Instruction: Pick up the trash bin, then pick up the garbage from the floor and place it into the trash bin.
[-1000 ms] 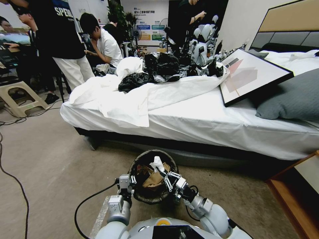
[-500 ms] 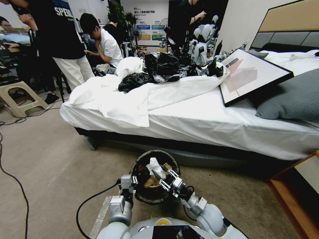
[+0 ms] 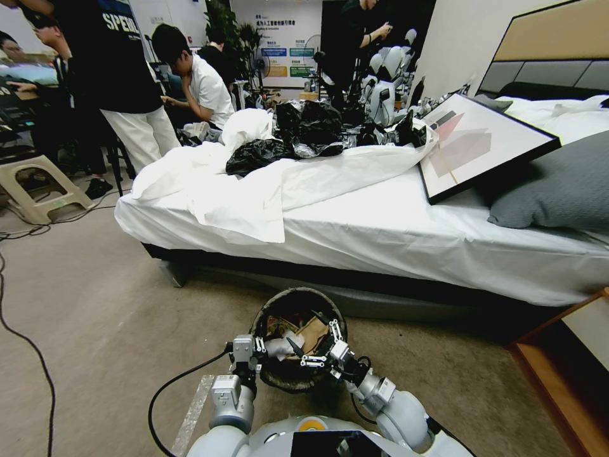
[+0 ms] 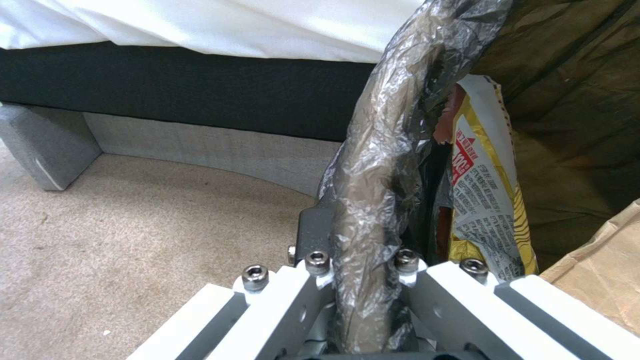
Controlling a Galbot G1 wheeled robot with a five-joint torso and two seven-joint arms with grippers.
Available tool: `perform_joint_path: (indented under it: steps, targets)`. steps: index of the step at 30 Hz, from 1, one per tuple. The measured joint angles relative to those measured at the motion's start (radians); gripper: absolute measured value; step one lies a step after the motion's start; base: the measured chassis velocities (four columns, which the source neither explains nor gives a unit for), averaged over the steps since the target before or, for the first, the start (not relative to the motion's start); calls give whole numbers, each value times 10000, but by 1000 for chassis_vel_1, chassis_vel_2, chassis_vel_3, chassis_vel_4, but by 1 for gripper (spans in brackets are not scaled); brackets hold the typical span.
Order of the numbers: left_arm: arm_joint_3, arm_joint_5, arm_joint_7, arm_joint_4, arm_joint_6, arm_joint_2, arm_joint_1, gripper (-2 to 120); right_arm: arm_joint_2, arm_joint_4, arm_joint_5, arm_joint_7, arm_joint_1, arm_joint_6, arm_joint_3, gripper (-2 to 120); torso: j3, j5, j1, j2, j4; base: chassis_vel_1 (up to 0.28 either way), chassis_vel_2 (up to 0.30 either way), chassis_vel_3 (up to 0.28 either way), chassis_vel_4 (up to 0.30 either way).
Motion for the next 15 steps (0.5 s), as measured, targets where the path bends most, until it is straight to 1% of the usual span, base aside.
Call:
perform_joint_path:
  steps: [15]
  targets:
    - [-58,14,4,15,0,-2,-7,0,66,412,-113,138,-36,30,198,100,0,0,0,0,0,0,0,0,0]
